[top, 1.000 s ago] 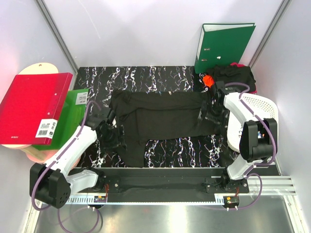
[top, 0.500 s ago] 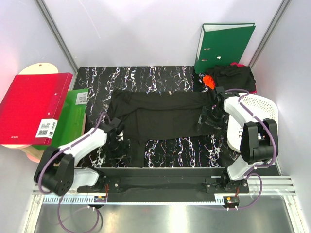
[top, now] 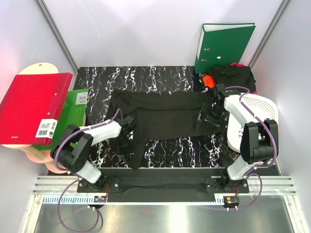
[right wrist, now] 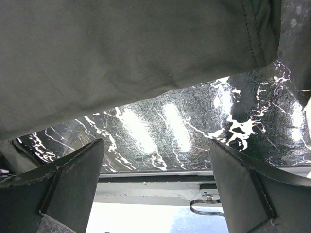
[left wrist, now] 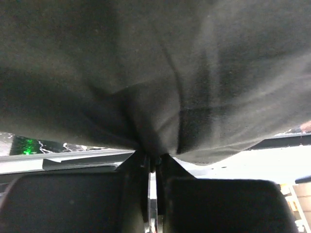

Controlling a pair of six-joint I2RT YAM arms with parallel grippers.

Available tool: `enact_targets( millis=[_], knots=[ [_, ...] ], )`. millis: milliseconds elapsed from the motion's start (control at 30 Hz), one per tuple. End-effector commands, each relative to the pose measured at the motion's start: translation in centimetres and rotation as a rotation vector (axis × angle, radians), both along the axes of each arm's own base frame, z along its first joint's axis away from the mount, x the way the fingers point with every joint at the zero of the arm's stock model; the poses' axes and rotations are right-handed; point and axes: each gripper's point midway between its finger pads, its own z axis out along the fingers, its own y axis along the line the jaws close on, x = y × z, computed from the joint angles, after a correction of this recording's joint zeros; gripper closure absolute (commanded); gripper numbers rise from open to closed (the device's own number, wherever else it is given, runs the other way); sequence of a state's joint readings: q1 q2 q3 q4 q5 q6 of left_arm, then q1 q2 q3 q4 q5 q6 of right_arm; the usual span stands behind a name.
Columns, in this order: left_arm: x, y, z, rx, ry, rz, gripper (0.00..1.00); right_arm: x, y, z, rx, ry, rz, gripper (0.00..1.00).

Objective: Fold and stack the t-shirts
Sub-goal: Grap the side of the flattened tshirt closest away from the robot with both arms

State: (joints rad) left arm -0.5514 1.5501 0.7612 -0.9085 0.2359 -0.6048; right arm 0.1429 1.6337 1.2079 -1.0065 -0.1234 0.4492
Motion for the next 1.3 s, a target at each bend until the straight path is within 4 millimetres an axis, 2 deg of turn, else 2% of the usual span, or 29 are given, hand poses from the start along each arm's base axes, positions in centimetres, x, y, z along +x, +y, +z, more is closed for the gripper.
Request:
enact_targets(
  millis=[0,100,200,233,300,367,433,567,600,667,700,767,800,833,867,900,933,1000,1033,1100,1267],
  knots=[
    [1.3,-0.2,1.5,-0.001,-0.072,-0.003,1.00,1.4,0.3,1.4,0.026,-0.060,0.010,0.04],
    [1.8,0.1,3.6,0.012,-0.128,0.016,1.00,1.5,0.4,1.0,0.027,-0.048,0.018,0.04],
    [3.6,0.5,6.5,0.040,-0.223,0.038,1.00,1.8,0.4,0.9,0.027,-0.046,0.024,0.04],
    [5.2,0.3,8.0,0.049,-0.286,0.049,1.00,2.0,0.3,0.8,0.023,-0.048,0.027,0.04],
    [6.2,0.5,9.5,0.076,-0.319,0.055,1.00,2.5,0.4,1.0,0.021,-0.059,0.034,0.04],
    [8.3,0.6,11.3,0.101,-0.389,0.062,1.00,2.8,0.3,1.0,0.015,-0.059,0.036,0.04],
    [10.2,0.5,11.9,0.122,-0.414,0.064,1.00,3.2,0.3,1.2,0.015,-0.068,0.041,0.04],
    [13.2,0.5,11.1,0.167,-0.404,0.056,1.00,4.0,0.4,1.4,0.020,-0.077,0.041,0.04],
    [14.0,0.8,10.2,0.190,-0.373,0.065,1.00,4.1,0.5,1.4,0.020,-0.079,0.044,0.04],
    [16.0,0.8,10.5,0.190,-0.392,0.078,1.00,4.3,0.3,1.5,0.014,-0.083,0.045,0.04],
    [17.0,1.2,9.8,0.197,-0.367,0.099,1.00,4.3,0.2,1.5,0.008,-0.083,0.050,0.04],
    [19.3,0.9,10.8,0.161,-0.393,0.124,1.00,4.3,-0.5,1.5,-0.027,-0.075,0.043,0.04],
    [20.3,1.2,10.2,0.167,-0.373,0.138,1.00,4.2,-0.8,1.5,-0.045,-0.067,0.034,0.04],
    [21.6,0.9,11.4,0.149,-0.398,0.133,1.00,3.7,-2.0,1.1,-0.096,-0.037,0.016,0.04],
    [22.2,1.1,10.8,0.160,-0.371,0.130,1.00,3.6,-2.5,1.1,-0.120,-0.022,-0.003,0.04],
    [22.6,1.0,11.1,0.159,-0.371,0.124,1.00,3.3,-2.8,1.1,-0.121,-0.002,-0.031,0.05],
    [23.2,0.9,11.7,0.155,-0.380,0.107,1.00,3.1,-4.3,0.7,-0.149,0.019,-0.079,0.05],
    [23.4,0.7,11.5,0.150,-0.364,0.096,1.00,2.2,-4.6,-0.3,-0.092,0.066,-0.161,0.07],
    [23.4,0.7,11.5,0.145,-0.360,0.097,1.00,2.3,-5.6,-0.7,-0.064,0.069,-0.225,0.07],
    [23.3,0.7,11.4,0.141,-0.354,0.094,1.00,1.4,-5.8,-1.6,-0.010,0.099,-0.300,0.10],
    [22.1,0.8,10.5,0.133,-0.309,0.080,1.00,1.3,-6.2,-3.2,0.003,0.138,-0.347,0.12]
  ],
)
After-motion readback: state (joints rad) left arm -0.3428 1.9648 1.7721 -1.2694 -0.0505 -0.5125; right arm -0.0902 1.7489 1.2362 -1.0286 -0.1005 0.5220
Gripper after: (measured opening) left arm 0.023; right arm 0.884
